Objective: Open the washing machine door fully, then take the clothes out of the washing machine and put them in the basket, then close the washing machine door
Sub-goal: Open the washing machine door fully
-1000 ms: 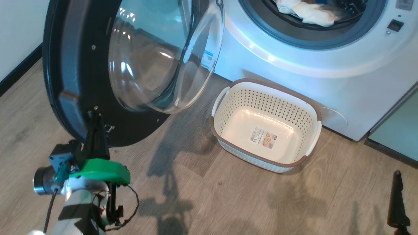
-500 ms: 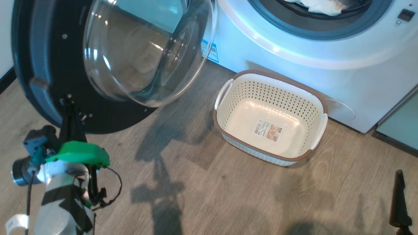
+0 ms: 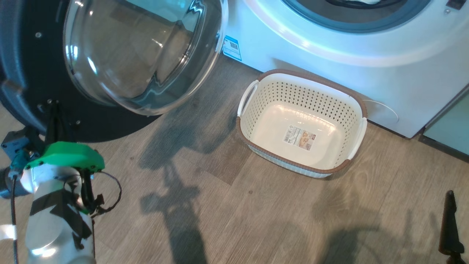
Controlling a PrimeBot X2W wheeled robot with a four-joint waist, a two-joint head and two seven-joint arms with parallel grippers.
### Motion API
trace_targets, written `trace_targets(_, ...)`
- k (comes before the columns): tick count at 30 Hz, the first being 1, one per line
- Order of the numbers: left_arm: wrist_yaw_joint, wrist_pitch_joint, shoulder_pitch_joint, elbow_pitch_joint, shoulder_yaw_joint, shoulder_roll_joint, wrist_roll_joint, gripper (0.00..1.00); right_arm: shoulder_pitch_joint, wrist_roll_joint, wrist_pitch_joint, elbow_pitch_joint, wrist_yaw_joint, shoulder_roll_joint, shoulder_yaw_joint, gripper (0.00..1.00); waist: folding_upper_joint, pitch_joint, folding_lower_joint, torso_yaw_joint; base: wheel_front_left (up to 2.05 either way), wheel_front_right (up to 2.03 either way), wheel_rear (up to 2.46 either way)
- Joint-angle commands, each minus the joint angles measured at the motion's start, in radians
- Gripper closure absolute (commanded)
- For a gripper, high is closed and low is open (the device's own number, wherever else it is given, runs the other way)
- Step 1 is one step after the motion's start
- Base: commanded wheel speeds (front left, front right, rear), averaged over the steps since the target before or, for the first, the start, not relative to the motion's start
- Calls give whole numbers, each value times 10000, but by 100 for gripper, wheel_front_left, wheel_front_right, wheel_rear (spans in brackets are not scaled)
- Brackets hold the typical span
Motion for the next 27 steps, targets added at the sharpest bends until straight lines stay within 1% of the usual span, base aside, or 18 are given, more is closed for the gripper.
trace_targets(1, -55, -51, -357, -98, 516, 481, 72, 100, -208, -80, -53, -298, -29, -285, 205, 0, 0, 32, 0, -39, 0, 0, 0)
trace_targets(8, -116, -51, -550, 201, 1127, 554, 118, 100, -269, -87, -53, -272, -29, -285, 192, 0, 0, 90, 0, -125, 0, 0, 0)
trace_targets(20, -264, -51, -642, 333, 1771, 756, 277, 100, -408, -68, -53, -203, -29, -301, 220, 0, 0, 118, 0, -284, 0, 0, 0)
trace_targets(25, -400, -51, -711, 419, 1900, 866, 344, 100, -499, -50, -53, -153, -29, -331, 227, 0, 0, 142, 0, -367, 0, 0, 0)
trace_targets(27, -569, -51, -706, 454, 1950, 897, 298, 100, -549, -39, -53, -131, -29, -323, 223, 0, 0, 124, 0, -425, 0, 0, 0)
